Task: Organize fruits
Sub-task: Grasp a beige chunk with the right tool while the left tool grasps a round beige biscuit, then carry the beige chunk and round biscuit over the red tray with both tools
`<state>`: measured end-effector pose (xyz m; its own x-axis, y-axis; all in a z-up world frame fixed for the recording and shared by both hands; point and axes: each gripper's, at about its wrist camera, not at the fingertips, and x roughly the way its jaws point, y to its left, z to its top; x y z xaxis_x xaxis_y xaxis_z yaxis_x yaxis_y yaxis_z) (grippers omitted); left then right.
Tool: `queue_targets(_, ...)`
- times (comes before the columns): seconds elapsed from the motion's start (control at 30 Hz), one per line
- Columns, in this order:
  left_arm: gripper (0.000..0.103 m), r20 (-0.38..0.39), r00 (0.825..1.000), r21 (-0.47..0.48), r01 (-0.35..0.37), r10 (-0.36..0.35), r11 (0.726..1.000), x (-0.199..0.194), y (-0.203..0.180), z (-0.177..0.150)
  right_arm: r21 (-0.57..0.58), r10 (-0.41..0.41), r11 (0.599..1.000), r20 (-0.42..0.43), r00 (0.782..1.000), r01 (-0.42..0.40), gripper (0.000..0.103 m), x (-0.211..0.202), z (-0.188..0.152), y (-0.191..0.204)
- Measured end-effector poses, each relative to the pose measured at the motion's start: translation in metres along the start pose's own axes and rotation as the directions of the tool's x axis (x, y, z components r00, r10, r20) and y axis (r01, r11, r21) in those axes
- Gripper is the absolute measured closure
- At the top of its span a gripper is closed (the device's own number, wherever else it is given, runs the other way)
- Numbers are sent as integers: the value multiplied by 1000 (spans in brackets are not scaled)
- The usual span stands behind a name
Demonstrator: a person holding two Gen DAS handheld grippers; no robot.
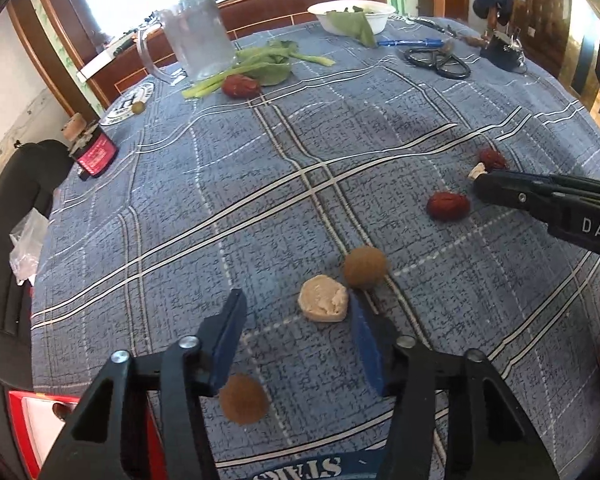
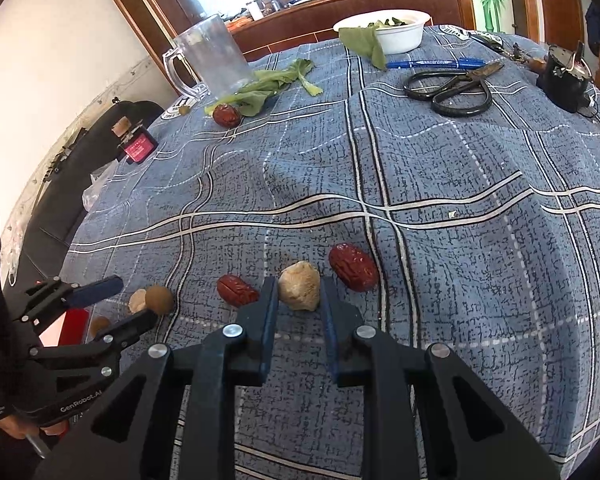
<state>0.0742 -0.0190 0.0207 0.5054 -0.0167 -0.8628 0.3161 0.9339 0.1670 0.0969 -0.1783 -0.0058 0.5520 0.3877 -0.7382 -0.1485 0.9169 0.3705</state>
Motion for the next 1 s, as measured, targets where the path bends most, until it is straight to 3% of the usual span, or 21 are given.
queue_targets(0.13,79,1,999,-2,38,-38,999,0,-7,0,19,-8,1000,-1,1000,8,80,-4,1,-6)
queue_targets(0.37,79,20,1000,-45,17,-16,999,-19,-9,-8,115,28,993,89,996,-38,80,-34,12,-33)
queue_targets(0.63,79,146,989,-126,0,18,992,-95,-5,-45,233,13,971,212,977,-63,80,-65,21,-64)
queue_targets(1.0,79,223,968,-281,-47,113,958,-168,34,-110,185,47,978,270,962,-99,80,-84,11,-42)
